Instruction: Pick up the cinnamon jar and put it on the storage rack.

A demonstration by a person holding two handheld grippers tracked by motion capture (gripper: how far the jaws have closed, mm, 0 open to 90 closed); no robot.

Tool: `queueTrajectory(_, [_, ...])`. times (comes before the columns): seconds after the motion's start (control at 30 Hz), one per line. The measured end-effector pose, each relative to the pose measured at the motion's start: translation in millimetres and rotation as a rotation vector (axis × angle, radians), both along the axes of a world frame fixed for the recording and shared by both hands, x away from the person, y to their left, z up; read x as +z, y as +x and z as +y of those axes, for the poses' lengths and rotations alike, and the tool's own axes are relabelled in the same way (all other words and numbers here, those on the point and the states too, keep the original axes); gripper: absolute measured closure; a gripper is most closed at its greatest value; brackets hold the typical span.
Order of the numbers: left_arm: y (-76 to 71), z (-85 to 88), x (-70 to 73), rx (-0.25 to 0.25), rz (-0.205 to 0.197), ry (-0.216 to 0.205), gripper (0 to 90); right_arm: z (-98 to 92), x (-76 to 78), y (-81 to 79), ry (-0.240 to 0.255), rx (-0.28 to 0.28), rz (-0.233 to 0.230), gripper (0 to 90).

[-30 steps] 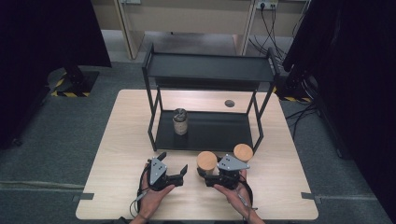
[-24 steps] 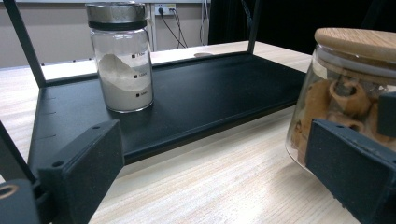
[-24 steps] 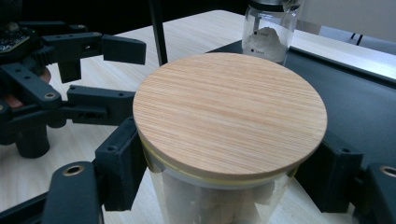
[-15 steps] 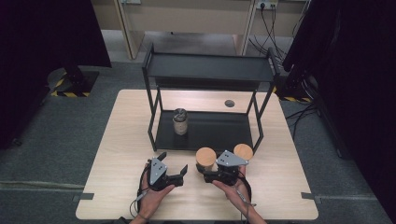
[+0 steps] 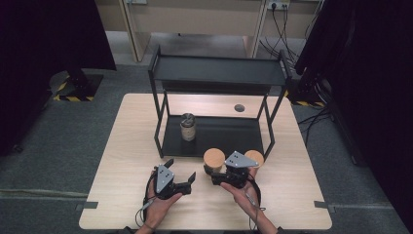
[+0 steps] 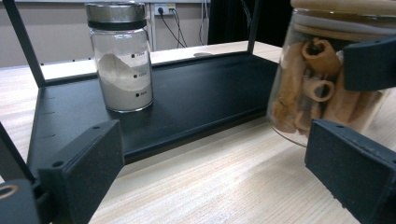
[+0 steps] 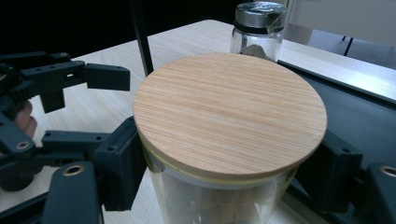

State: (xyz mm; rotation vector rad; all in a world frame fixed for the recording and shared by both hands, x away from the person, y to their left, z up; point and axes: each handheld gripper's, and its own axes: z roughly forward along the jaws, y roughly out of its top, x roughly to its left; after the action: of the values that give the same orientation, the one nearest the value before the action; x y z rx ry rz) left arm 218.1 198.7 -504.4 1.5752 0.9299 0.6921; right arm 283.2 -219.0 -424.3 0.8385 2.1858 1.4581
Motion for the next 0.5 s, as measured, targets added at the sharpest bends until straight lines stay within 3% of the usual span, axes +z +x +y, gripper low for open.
queueTrajectory(0.5, [0.1,0.1,0.1,-0.002,0.000,0.001,4.1,13.0,4.3,13.3,0.000,-0.034,0.003,25.9])
